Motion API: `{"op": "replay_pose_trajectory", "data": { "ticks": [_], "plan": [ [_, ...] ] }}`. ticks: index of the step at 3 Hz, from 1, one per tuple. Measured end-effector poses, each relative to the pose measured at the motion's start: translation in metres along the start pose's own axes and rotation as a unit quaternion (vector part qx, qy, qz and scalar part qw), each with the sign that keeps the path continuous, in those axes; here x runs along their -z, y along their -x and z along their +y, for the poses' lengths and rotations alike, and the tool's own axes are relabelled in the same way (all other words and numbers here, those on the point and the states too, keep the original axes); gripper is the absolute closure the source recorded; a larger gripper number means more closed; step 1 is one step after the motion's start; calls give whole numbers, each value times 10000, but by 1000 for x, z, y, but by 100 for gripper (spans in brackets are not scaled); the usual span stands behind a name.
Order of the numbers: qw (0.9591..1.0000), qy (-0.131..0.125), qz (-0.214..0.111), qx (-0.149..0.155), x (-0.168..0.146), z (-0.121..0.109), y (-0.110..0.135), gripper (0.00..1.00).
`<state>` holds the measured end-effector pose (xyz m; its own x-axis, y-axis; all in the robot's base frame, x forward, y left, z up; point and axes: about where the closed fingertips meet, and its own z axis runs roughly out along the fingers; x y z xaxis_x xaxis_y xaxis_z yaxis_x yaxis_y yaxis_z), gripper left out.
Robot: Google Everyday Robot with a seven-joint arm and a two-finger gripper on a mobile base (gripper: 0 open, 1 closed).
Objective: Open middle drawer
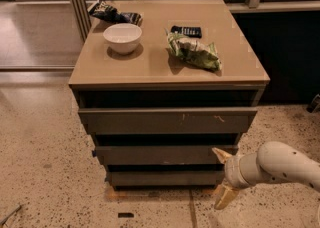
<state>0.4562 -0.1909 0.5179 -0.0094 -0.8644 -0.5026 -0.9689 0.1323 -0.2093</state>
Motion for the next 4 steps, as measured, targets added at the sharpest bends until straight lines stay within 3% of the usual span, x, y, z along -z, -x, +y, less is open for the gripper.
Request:
{"op": "replay_pose_trajectory", "data": {
  "ticks": [1, 4],
  "plan": [
    [9996, -252, -98, 115, -16, -18, -3, 0],
    [9986, -325, 144, 402, -70, -64, -17, 0]
  ]
}}
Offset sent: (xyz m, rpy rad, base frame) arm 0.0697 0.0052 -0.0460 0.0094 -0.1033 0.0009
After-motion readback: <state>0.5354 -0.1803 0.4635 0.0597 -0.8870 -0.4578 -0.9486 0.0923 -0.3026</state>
